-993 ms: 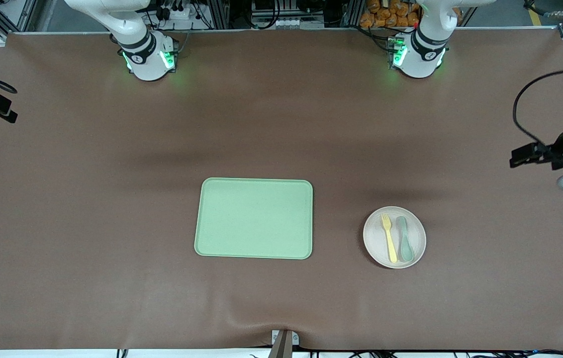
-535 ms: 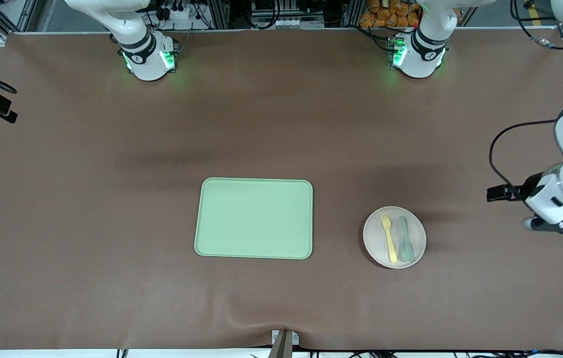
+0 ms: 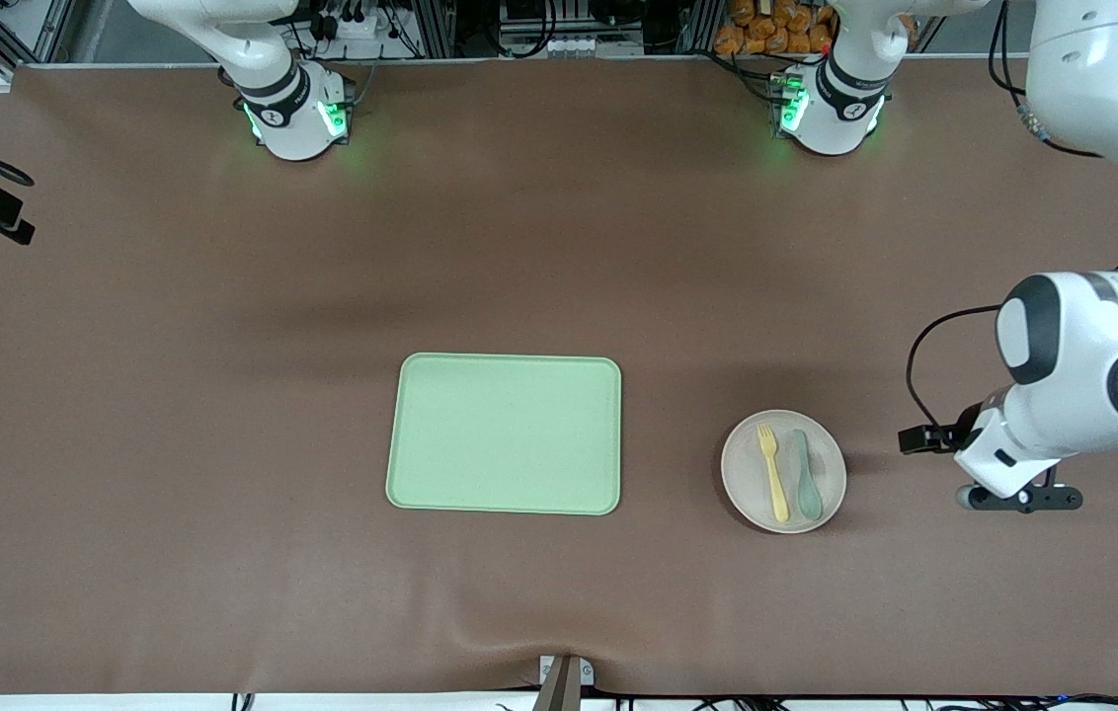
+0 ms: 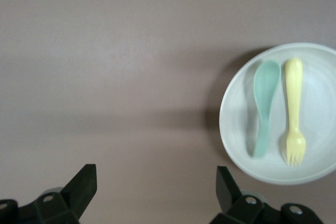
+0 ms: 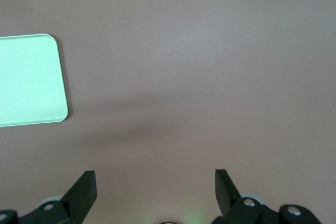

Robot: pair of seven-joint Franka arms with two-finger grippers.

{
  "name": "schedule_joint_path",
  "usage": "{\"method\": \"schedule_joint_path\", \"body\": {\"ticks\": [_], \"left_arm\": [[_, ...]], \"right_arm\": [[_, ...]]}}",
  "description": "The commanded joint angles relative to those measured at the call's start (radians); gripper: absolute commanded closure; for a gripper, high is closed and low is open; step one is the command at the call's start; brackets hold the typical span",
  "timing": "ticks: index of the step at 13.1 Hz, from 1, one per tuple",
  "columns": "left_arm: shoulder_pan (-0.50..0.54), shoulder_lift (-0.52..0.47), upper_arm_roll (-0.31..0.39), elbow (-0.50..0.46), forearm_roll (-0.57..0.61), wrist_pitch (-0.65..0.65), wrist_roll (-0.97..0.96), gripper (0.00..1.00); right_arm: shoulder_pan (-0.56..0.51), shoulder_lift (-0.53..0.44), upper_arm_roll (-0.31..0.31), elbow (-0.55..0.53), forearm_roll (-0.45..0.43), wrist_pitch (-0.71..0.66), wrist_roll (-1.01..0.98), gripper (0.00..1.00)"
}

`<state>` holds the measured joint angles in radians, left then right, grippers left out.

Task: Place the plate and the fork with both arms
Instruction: 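Reach the left gripper down to the white plate's rim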

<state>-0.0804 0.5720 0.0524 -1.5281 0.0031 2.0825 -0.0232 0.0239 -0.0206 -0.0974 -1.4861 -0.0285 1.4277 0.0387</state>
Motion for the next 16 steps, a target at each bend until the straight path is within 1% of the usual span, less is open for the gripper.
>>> {"method": "schedule_joint_path", "body": {"ticks": [1, 4, 6, 7, 10, 11, 12, 14, 15, 16], "left_arm": [[-0.033, 0.084, 0.006, 0.040, -0.005, 0.068, -0.014, 0.00], [-0.041, 0.158, 0.004, 0.060, -0.009, 0.119, -0.018, 0.00], [-0.065, 0.164, 0.001, 0.057, -0.017, 0.120, -0.059, 0.00], [-0.073, 0.183, 0.003, 0.057, -0.009, 0.122, -0.055, 0.02], [-0.073, 0.207, 0.001, 0.057, -0.015, 0.166, -0.056, 0.16], [-0.074, 0.212, 0.001, 0.057, -0.018, 0.169, -0.061, 0.22], [-0.073, 0.215, 0.001, 0.057, -0.020, 0.169, -0.060, 0.30], [-0.062, 0.218, 0.000, 0.057, -0.041, 0.180, -0.047, 0.40], [-0.061, 0.218, 0.000, 0.057, -0.070, 0.183, -0.040, 0.43], [-0.061, 0.218, 0.000, 0.057, -0.086, 0.183, -0.038, 0.43]], "right_arm": [[-0.007, -0.010, 0.002, -0.005, 0.002, -0.004, -0.005, 0.00], [-0.009, -0.010, 0.002, -0.005, 0.002, -0.003, -0.005, 0.00], [-0.009, -0.009, 0.001, -0.005, 0.002, -0.003, -0.003, 0.00], [-0.010, -0.009, 0.002, -0.005, 0.002, -0.003, -0.003, 0.00], [-0.009, -0.009, 0.002, -0.005, 0.002, -0.001, -0.003, 0.00], [-0.009, -0.009, 0.002, -0.005, 0.002, -0.001, -0.003, 0.00], [-0.007, -0.009, 0.002, -0.005, 0.002, -0.003, -0.003, 0.00], [-0.007, -0.009, 0.002, -0.005, 0.002, -0.003, -0.003, 0.00], [-0.009, -0.009, 0.002, -0.005, 0.002, -0.003, -0.003, 0.00], [-0.009, -0.009, 0.002, -0.005, 0.002, -0.003, -0.003, 0.00]]}}
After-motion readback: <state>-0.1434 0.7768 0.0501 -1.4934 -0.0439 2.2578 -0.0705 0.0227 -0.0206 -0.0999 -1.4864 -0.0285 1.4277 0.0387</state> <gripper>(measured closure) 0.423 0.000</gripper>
